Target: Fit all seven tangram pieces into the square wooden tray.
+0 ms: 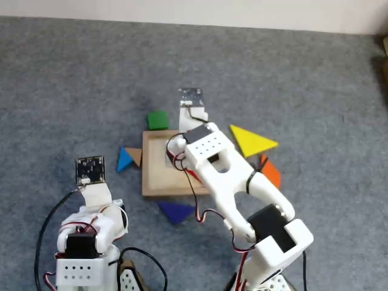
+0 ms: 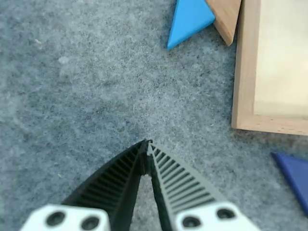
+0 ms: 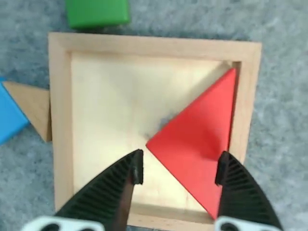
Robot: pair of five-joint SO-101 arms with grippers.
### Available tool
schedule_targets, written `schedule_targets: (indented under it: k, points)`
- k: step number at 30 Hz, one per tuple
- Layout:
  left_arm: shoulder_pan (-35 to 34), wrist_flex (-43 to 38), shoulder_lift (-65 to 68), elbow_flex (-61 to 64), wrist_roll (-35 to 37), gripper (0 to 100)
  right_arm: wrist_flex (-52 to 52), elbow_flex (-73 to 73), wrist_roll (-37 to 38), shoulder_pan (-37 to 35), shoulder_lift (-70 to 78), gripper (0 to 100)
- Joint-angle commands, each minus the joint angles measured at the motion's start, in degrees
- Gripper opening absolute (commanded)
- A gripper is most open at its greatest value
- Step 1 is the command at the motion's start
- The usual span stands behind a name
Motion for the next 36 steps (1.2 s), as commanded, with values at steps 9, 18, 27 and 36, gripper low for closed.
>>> schedule_targets:
  k: [9, 18, 27, 36]
  points:
    - [1.0, 0.1, -2.9, 1.1, 0.1, 0, 14.6, -12.8, 13.9, 1.6, -4.2, 29.2]
    - [1.0, 0.1, -2.9, 1.1, 0.1, 0, 19.6, -11.5, 21.9, 13.3, -14.1, 29.2]
    - [1.0, 0.1, -2.9, 1.1, 0.1, 0, 20.0, -11.0, 48.4, 25.0, -5.1, 29.6]
    - [1.0, 0.1, -2.9, 1.1, 0.1, 0, 20.1, -15.5, 69.5, 28.2, 3.1, 30.1]
